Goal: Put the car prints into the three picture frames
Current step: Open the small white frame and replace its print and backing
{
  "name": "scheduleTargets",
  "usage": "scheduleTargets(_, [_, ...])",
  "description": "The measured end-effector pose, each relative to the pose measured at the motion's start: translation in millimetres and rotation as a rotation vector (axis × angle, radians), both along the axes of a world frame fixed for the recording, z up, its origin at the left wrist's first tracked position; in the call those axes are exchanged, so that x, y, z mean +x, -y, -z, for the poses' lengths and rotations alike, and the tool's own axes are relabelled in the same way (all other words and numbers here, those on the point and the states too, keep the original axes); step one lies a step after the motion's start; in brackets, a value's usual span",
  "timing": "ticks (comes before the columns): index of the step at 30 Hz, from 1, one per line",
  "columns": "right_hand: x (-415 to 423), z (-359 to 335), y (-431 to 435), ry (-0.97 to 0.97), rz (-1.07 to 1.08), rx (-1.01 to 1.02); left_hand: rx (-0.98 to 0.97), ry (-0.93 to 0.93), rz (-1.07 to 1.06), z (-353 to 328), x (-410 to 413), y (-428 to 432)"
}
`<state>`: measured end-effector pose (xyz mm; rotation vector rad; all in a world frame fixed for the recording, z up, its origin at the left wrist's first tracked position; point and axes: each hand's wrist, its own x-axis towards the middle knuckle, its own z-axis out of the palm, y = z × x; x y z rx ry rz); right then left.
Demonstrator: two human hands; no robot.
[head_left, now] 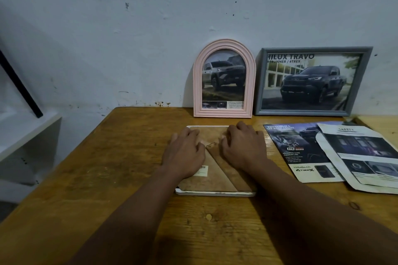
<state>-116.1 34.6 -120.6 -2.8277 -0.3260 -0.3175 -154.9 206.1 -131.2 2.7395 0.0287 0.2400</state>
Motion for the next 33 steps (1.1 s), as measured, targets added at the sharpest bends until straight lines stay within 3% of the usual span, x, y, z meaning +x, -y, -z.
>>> scheduleTargets(3, [-3,10,-2,0.03,-0.017,-0.003,0.161,-0.025,0.003,2,0,2])
scheduleTargets(8, [-9,1,-9,0.171,-0.035,-0.194,0.426,-0.008,-0.048,-5,-1,10])
scheduleTargets(17, [-25,16,4,0.126,-0.122,0.06,0.254,-0.076,0.028,-2,-6,2])
scheduleTargets(20, [-28,17,3,0.168,-0.086,0.033,0.273,-0.114,0.054,0,-12,3])
scheduleTargets(23, [-29,13,1,0.176,-0.076,-0.015,0.267,-0.023,0.013,4,-16,5])
scheduleTargets(28, [-37,15,4,-0.004,-0.163,0.091,0.302,-0.015,0.011,5,-13,6])
scheduleTargets(33, [-41,18,-2,0.085,-0.104,0.012,0.297,0.101,0.009,9,-11,4])
